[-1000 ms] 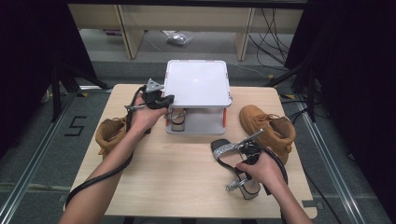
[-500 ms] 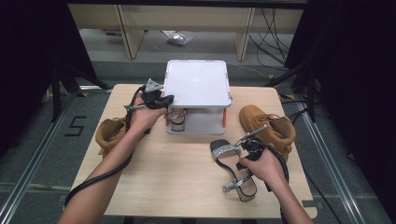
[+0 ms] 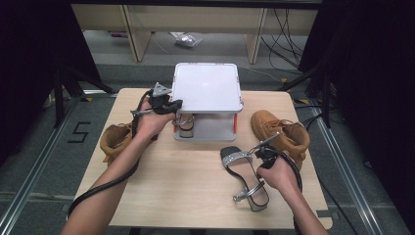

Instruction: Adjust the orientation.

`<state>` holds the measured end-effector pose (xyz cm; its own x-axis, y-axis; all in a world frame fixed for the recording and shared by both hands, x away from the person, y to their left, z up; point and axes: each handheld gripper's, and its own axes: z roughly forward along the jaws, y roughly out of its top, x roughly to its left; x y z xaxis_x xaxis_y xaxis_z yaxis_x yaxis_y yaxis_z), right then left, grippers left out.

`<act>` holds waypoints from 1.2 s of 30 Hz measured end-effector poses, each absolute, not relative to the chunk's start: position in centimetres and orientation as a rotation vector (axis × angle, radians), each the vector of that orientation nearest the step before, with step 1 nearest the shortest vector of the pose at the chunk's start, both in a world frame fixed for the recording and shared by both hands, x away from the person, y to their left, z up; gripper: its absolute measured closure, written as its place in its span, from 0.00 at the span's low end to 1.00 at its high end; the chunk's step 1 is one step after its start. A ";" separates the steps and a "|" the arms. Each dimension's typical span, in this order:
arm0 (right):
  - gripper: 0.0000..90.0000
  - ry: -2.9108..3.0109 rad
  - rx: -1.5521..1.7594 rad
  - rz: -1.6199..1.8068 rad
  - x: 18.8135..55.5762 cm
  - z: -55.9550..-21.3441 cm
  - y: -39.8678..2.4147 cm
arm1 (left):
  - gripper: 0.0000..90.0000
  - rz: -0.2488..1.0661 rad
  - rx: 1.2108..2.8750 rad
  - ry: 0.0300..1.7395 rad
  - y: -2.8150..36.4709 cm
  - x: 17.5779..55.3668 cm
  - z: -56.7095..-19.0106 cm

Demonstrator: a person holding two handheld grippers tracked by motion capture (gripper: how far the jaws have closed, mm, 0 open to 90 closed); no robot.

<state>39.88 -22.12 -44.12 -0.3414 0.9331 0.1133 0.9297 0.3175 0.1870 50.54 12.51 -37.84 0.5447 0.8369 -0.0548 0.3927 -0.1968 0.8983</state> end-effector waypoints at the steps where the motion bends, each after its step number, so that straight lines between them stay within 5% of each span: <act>1: 1.00 2.545 1.802 0.359 39.8 -44.1 -22.0 | 0.99 0.568 1.802 1.018 12.5 50.5 -37.8; 4: 0.98 2.539 1.788 0.350 39.5 -44.0 -21.6 | 0.99 0.569 1.803 1.018 12.5 50.5 -37.8; 15: 0.59 2.483 1.849 0.437 39.6 -43.7 -20.9 | 0.99 0.571 1.802 1.016 12.5 50.5 -37.9; 36: 0.37 2.500 1.888 0.299 40.4 -44.8 -19.2 | 0.99 0.570 1.808 1.017 12.5 50.5 -37.8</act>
